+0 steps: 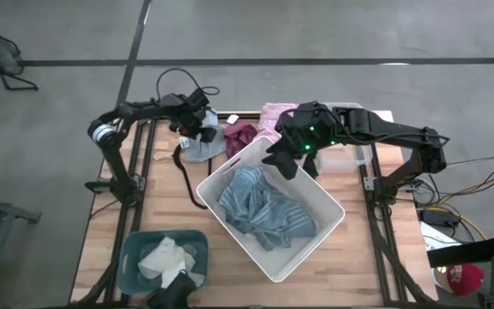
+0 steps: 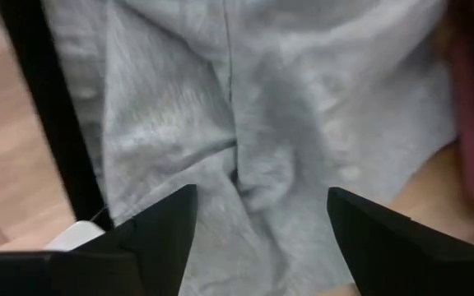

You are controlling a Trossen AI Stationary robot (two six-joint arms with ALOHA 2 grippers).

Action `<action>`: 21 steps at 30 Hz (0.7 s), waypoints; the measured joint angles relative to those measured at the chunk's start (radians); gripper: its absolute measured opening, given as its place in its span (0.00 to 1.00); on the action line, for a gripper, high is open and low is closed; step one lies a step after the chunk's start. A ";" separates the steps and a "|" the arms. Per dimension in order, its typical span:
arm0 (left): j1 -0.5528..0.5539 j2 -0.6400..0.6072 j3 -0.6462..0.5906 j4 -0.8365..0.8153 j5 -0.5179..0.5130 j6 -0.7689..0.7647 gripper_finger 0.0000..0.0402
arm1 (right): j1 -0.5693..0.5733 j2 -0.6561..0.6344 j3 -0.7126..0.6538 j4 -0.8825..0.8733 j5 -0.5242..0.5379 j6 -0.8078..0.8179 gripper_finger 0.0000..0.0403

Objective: Pick & Place Cloths
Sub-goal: Put the gray shorts into the transparent bin

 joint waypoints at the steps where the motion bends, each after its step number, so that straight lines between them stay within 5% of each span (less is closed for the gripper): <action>1: 0.000 0.012 0.000 -0.002 0.003 0.001 0.69 | 0.000 0.005 0.000 0.003 0.000 0.000 0.50; 10: -0.008 0.051 0.002 -0.027 -0.026 0.090 0.56 | 0.000 0.030 0.000 0.008 -0.001 -0.004 0.45; 21: -0.009 0.028 0.000 -0.045 0.004 0.156 0.03 | -0.012 0.049 0.000 0.047 -0.001 -0.014 0.38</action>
